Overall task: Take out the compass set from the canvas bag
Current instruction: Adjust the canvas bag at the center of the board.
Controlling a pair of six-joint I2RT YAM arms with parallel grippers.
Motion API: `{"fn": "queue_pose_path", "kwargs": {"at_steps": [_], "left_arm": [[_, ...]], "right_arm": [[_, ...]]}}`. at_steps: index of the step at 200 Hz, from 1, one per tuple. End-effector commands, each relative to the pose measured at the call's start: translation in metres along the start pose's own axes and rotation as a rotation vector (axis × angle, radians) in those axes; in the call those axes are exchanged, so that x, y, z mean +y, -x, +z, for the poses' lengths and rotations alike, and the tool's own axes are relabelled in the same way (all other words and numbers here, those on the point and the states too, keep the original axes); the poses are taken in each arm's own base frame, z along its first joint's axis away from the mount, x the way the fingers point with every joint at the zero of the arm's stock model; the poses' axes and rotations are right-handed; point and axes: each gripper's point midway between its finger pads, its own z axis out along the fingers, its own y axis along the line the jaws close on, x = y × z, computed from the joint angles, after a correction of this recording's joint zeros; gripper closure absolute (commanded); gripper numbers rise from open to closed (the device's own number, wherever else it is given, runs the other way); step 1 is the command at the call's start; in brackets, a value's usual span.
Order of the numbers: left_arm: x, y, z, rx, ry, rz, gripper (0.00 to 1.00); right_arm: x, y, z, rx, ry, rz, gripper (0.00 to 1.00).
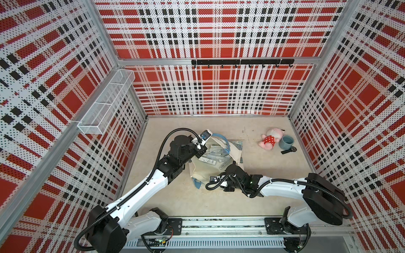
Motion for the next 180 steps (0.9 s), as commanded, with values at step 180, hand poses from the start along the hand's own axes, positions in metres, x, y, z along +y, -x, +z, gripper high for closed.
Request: {"fn": "queue_pose_path", "kwargs": {"at_steps": [180], "left_arm": [[0.014, 0.043, -0.024, -0.216, 0.067, -0.04, 1.0]], "right_arm": [[-0.107, 0.007, 0.042, -0.01, -0.322, -0.125, 0.52]]}}
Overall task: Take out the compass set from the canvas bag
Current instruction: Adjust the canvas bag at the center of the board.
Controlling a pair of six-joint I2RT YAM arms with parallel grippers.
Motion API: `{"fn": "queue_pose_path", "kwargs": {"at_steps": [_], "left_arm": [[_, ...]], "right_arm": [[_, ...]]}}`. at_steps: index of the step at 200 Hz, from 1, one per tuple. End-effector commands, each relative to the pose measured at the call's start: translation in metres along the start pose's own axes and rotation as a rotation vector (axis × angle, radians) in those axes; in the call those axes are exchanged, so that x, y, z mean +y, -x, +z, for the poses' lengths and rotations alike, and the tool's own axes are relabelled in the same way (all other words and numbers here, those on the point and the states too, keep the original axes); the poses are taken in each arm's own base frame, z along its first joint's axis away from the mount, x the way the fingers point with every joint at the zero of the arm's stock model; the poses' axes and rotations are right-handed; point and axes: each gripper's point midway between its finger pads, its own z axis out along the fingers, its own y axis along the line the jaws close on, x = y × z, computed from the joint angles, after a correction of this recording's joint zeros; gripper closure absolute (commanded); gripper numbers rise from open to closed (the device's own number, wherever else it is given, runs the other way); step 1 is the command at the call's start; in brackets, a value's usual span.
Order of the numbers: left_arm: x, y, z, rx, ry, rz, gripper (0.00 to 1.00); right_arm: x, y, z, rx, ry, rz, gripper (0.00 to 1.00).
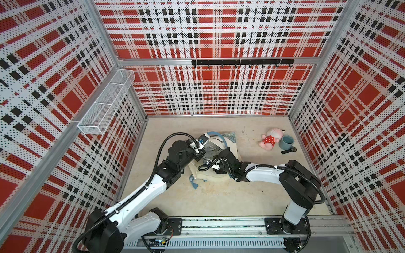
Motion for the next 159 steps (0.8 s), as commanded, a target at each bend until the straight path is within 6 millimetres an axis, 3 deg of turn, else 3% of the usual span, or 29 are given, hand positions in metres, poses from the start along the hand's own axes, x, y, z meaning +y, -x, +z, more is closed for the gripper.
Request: {"fn": "queue_pose_path", "kwargs": {"at_steps": [1, 68, 107, 159], "left_arm": [[0.016, 0.055, -0.018, -0.197, 0.046, -0.017, 1.0], [0.014, 0.064, -0.024, -0.233, 0.022, -0.041, 1.0], [0.011, 0.066, -0.022, -0.24, 0.004, -0.06, 1.0], [0.015, 0.071, -0.023, -0.25, 0.015, -0.084, 1.0]], "right_arm": [[-0.015, 0.006, -0.006, -0.07, -0.105, -0.065, 0.52], [-0.033, 0.0, 0.001, -0.049, -0.265, -0.131, 0.6], [-0.026, 0.004, 0.011, -0.057, -0.275, -0.149, 0.62], [-0.02, 0.048, -0.032, -0.161, -0.337, -0.177, 0.61]]}}
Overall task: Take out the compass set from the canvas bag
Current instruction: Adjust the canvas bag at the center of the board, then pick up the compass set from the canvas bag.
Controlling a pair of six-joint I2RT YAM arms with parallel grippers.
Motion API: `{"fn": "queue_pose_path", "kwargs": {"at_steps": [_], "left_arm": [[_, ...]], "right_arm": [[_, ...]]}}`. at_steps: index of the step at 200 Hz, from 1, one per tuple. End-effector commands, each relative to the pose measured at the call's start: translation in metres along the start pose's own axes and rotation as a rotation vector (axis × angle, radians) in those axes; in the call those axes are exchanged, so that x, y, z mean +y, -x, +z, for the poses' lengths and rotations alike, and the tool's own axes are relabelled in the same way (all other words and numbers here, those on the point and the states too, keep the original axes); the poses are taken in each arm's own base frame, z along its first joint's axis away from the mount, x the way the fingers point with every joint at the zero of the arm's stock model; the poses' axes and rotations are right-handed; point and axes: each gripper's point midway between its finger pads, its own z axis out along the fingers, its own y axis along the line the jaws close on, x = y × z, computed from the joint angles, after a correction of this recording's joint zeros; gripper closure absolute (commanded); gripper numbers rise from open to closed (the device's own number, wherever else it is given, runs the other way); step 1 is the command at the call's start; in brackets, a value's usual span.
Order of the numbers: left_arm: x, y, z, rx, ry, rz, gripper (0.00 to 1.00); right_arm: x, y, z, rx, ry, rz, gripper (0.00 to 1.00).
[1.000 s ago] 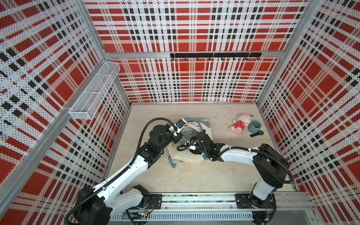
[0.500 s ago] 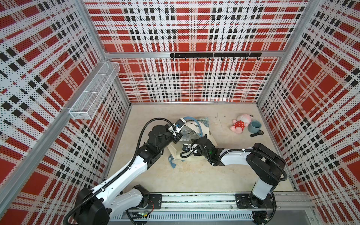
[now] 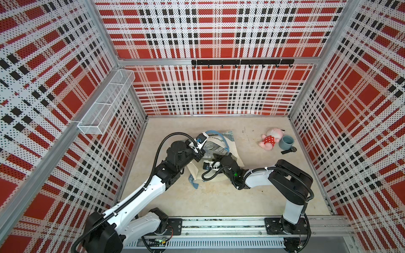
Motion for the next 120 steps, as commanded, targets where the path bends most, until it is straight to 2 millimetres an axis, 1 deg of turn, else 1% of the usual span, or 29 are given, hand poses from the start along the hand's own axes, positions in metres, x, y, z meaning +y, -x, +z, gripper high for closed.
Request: {"fn": "queue_pose_path", "kwargs": {"at_steps": [1, 13, 25, 53, 78, 104, 120], "left_arm": [[0.011, 0.064, -0.016, -0.22, 0.024, -0.002, 1.0], [0.012, 0.065, -0.017, -0.223, 0.027, -0.002, 1.0], [0.012, 0.065, -0.019, -0.226, 0.029, -0.001, 1.0], [0.012, 0.068, -0.022, -0.237, 0.026, -0.004, 1.0], [0.01, 0.068, -0.024, -0.241, 0.019, -0.006, 1.0], [0.01, 0.067, -0.025, -0.238, 0.023, -0.007, 1.0], [0.009, 0.067, -0.026, -0.239, 0.023, -0.005, 1.0]], "right_arm": [[-0.029, 0.036, -0.022, -0.079, -0.089, -0.003, 0.61], [-0.028, 0.045, -0.029, -0.094, -0.082, 0.003, 0.61], [-0.027, 0.046, -0.029, -0.091, -0.068, 0.018, 0.61], [-0.02, 0.029, -0.017, -0.03, -0.069, -0.013, 0.6], [-0.014, 0.016, -0.009, 0.002, -0.03, 0.021, 0.61], [-0.005, 0.005, -0.007, 0.035, 0.002, 0.038, 0.61], [0.001, 0.003, -0.008, 0.043, 0.03, 0.062, 0.62]]}}
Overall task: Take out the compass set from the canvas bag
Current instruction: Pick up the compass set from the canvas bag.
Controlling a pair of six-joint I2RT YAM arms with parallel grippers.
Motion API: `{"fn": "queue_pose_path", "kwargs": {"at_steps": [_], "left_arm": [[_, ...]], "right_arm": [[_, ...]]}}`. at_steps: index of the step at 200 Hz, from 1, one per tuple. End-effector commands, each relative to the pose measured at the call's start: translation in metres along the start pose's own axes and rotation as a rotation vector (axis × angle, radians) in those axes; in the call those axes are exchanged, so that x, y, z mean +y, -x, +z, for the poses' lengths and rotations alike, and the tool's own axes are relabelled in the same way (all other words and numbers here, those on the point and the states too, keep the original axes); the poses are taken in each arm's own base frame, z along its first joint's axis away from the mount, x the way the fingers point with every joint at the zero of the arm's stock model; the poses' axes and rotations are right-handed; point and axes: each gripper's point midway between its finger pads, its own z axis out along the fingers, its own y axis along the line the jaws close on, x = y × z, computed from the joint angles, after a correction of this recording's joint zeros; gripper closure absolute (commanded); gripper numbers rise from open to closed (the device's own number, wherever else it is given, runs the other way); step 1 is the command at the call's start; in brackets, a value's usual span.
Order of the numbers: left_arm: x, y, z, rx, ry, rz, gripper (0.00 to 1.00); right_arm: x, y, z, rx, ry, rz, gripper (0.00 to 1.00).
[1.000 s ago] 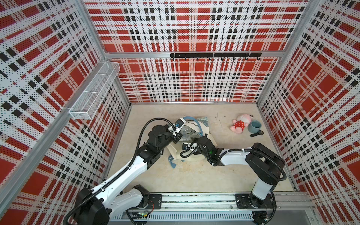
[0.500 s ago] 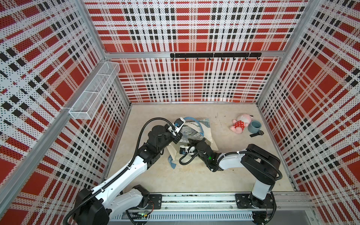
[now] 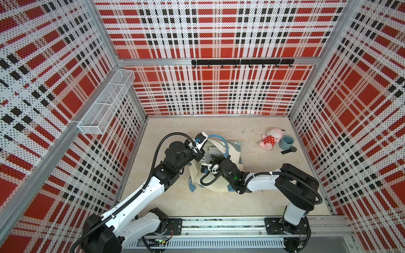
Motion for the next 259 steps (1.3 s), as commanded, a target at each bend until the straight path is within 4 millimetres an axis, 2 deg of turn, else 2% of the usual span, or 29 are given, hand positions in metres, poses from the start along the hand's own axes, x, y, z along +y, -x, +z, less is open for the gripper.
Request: {"fn": "queue_pose_path", "kwargs": {"at_steps": [1, 23, 51, 106, 158, 220, 259], "left_arm": [[0.011, 0.057, -0.018, -0.197, 0.044, 0.016, 1.0], [0.011, 0.056, -0.018, -0.194, 0.047, 0.018, 1.0], [0.011, 0.055, -0.018, -0.193, 0.049, 0.021, 1.0], [0.012, 0.054, -0.018, -0.188, 0.052, 0.027, 1.0], [0.011, 0.051, -0.016, -0.18, 0.05, 0.028, 1.0], [0.011, 0.05, -0.015, -0.177, 0.047, 0.028, 1.0], [0.012, 0.05, -0.015, -0.175, 0.053, 0.028, 1.0]], "right_arm": [[0.009, -0.007, 0.003, 0.031, 0.043, 0.033, 0.62], [0.013, -0.007, 0.001, 0.029, 0.072, 0.065, 0.61], [0.021, -0.008, 0.0, 0.006, 0.166, 0.132, 0.55], [0.024, -0.047, 0.02, 0.129, 0.195, 0.113, 0.59], [0.029, -0.063, 0.031, 0.181, 0.184, 0.08, 0.61], [0.018, -0.062, 0.046, 0.172, 0.095, 0.061, 0.68], [0.013, -0.056, 0.047, 0.152, 0.085, 0.083, 0.72]]}}
